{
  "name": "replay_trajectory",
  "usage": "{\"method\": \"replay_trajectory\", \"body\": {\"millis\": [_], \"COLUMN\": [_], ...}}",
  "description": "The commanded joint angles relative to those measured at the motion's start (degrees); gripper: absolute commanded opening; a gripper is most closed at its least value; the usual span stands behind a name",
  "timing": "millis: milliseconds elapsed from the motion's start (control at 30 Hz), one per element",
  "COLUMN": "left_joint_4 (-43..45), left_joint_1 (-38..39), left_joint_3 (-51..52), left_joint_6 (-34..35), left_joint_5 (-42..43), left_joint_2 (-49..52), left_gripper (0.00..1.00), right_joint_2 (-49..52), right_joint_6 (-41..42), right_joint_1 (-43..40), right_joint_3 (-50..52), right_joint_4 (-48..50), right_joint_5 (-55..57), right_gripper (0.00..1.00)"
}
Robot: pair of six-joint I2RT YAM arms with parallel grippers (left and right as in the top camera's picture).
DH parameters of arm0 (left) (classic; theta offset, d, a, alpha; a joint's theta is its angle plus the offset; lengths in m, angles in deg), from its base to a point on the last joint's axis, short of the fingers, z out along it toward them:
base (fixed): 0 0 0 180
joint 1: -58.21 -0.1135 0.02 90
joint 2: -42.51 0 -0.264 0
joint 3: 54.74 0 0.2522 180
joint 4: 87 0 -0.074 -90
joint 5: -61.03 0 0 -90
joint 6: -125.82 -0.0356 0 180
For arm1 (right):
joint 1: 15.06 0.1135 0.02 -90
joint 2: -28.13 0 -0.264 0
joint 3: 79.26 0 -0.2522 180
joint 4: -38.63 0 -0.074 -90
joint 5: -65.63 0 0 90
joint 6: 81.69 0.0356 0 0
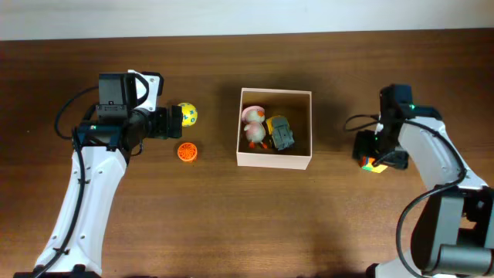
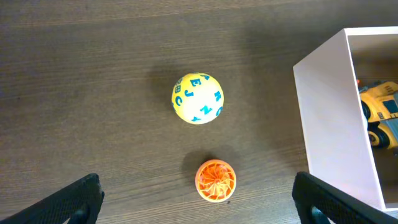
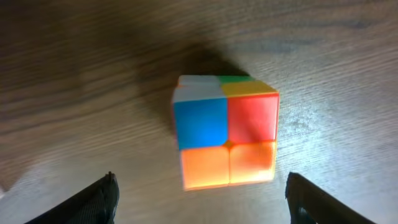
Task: Pack container
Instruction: 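Lower the right gripper onto the puzzle cube and grasp it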
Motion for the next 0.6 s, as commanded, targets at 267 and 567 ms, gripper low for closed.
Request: {"method": "replay_trajectory", "body": {"millis": [267, 567], "left_joint_4": [-0.07, -0.07], "left_joint_1": [0.11, 0.11], "left_joint_3": [-1.22, -1.22], "left_joint_6": [0.55, 0.55], "left_joint_5": [0.00, 0.00], "left_joint_2": [0.31, 0.31], "left_gripper": [0.99, 0.99], "right_joint_2": [-0.13, -0.13], "right_joint_6": [0.22, 0.28], "right_joint_1": [-2.54, -2.56], "right_joint_3": [5.99, 7.89], "right_joint_4": [7.67, 12.55], "right_joint_5": [-2.82, -3.15], "right_gripper": [0.65, 0.43]}}
